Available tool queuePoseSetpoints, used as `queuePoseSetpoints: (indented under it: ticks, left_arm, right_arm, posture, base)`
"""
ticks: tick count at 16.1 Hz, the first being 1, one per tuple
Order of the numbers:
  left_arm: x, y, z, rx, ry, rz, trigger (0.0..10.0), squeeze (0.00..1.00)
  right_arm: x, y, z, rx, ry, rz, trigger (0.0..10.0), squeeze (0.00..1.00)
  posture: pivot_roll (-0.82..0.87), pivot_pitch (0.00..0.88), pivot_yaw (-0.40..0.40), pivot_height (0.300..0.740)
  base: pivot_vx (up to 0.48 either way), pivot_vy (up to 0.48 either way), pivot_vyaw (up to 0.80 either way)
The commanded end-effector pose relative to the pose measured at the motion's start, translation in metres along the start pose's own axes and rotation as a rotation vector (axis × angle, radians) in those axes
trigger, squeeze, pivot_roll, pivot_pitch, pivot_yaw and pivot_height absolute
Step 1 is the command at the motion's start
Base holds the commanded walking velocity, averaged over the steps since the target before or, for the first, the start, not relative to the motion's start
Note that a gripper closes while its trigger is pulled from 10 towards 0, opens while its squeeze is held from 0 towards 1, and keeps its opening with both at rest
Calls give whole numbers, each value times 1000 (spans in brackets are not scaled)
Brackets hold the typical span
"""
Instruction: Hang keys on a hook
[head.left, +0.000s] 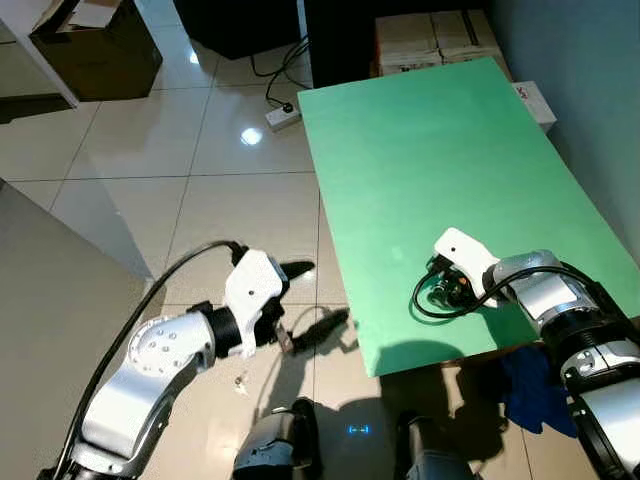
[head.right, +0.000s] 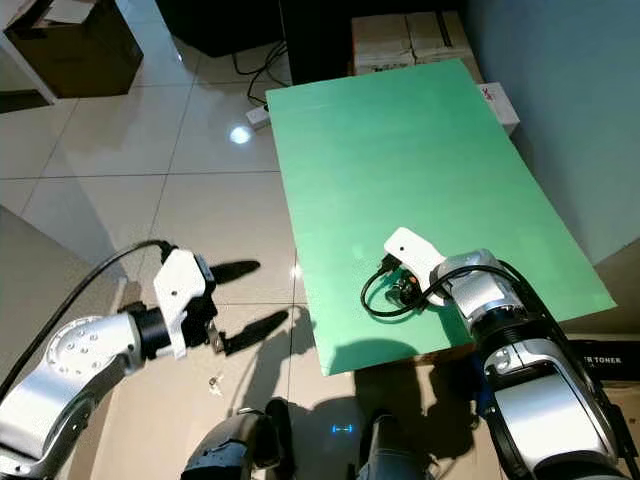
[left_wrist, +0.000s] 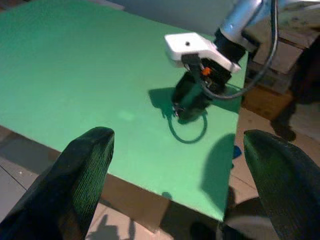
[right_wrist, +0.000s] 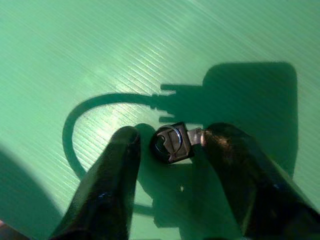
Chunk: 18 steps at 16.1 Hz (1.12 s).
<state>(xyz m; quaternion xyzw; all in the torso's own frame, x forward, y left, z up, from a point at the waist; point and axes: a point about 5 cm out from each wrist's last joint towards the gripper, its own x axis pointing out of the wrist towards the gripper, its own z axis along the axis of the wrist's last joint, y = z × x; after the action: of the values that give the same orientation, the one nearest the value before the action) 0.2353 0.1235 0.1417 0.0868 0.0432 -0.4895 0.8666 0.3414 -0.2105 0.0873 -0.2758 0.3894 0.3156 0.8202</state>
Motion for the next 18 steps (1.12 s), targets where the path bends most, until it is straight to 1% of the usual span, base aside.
queuePoseSetpoints:
  ticks: [1,2,3,4,18]
  left_arm:
    - [-2,-4,-1,-2,14,-19,10000,0]
    - [-1,-4,-1,-2,14,-19,10000,0]
    - [-1,-3,-1,-1,16,-19,10000,0]
    - [-1,-3,-1,0,17,-21,10000,0]
    - [-1,-4,-2,2,25,-20,10000,0]
  right_arm:
    - [5,6,-5,-13,22,21,2471,0]
    - [5,6,-5,-13,22,21,2471,0]
    - [6,6,-5,-14,22,21,196,0]
    - [6,7,-5,-17,23,22,0,0]
    - [6,6,-4,-9,19,23,0,0]
  posture:
    - [18,285,124,740]
    - [18,285,124,740]
    - [18,286,121,740]
    - [18,288,121,740]
    - [17,281,117,740]
  base:
    - [0,0,0]
    - [0,0,0]
    - [0,0,0]
    - [0,0,0]
    - [0,0,0]
